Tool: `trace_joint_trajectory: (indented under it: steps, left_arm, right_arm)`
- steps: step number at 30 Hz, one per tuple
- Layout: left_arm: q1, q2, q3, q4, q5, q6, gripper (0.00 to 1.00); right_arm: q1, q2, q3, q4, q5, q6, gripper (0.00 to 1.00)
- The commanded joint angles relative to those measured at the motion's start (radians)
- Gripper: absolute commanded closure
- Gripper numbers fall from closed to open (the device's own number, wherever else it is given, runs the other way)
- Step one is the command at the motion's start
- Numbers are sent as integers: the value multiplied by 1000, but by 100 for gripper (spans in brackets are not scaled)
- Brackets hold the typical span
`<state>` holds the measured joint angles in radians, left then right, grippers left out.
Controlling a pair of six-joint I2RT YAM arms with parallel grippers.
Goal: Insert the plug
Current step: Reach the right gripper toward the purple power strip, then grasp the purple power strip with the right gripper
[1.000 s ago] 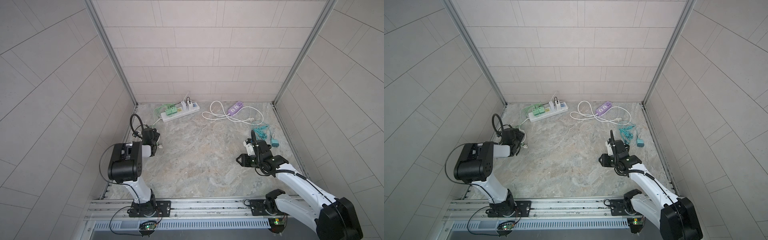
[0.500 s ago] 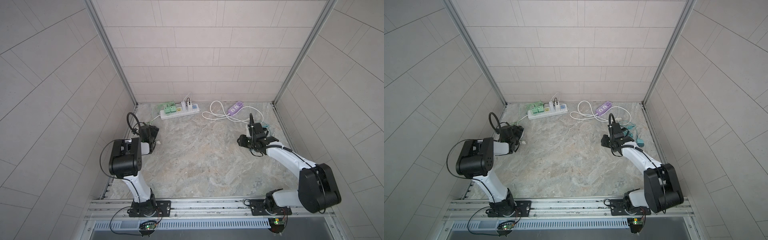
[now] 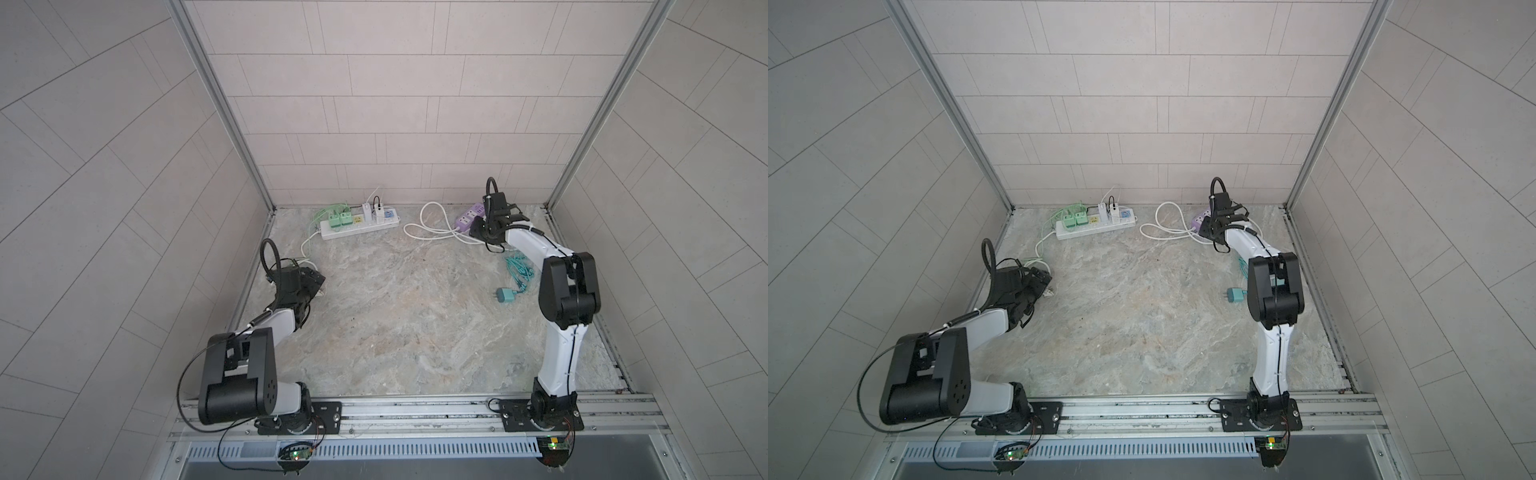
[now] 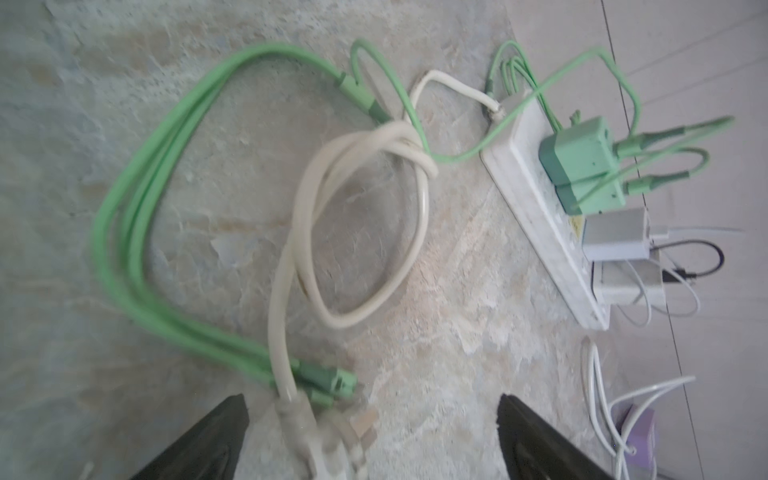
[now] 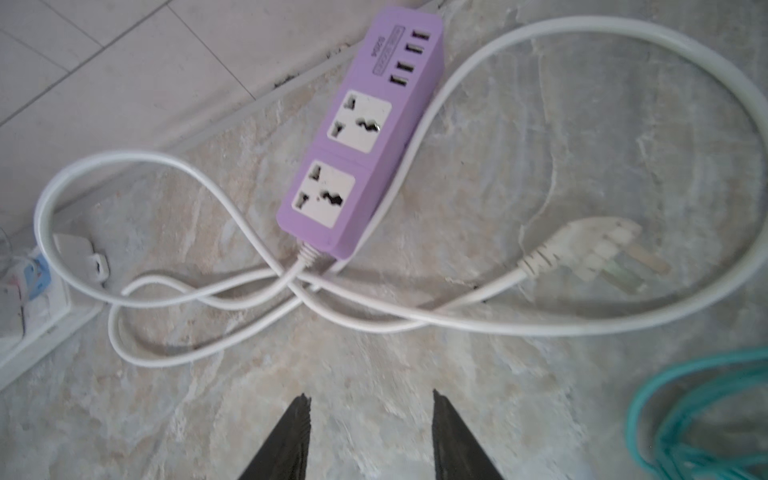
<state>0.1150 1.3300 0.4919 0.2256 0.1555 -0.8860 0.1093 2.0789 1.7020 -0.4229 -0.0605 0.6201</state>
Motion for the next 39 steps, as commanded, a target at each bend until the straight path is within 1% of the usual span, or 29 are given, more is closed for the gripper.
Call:
trace_joint_trajectory:
  steps: [1, 4, 7, 10, 13, 16, 18, 20, 26, 30, 34, 39]
  left_arm:
    - [-45, -127, -13, -161, -48, 71, 0]
    - [-90, -229, -26, -235, -88, 78, 0]
    - [-101, -293, -42, -275, -93, 84, 0]
    - [-109, -320, -55, -299, -73, 88, 0]
    - [-121, -335, -80, -294, -50, 87, 0]
    - [-131, -348, -100, -288, -46, 81, 0]
    - [-135, -358, -102, -294, -38, 78, 0]
    - [-143, -366, -99, -297, -34, 76, 0]
    - [-163, -376, -84, -324, -21, 87, 0]
    - [-173, -388, -91, -325, -23, 86, 0]
    - [-180, -400, -86, -336, -19, 87, 0]
    - [-191, -418, -67, -372, -28, 96, 0]
  right_arm:
    - [-2, 91, 132, -71, 59, 74, 53]
    - [0, 193, 270, -100, 114, 98, 53]
    - [0, 287, 418, -149, 148, 102, 53]
    - [-1, 390, 583, -226, 168, 101, 52]
    - [-1, 451, 665, -235, 177, 108, 52]
    - [9, 501, 761, -305, 214, 96, 49]
    - [10, 525, 785, -318, 216, 101, 45]
    - [10, 543, 792, -313, 200, 110, 44]
    - [11, 615, 853, -312, 119, 114, 36]
    - [18, 645, 881, -335, 106, 102, 32]
    - [22, 658, 880, -354, 82, 119, 32]
    - [37, 660, 874, -389, 74, 95, 31]
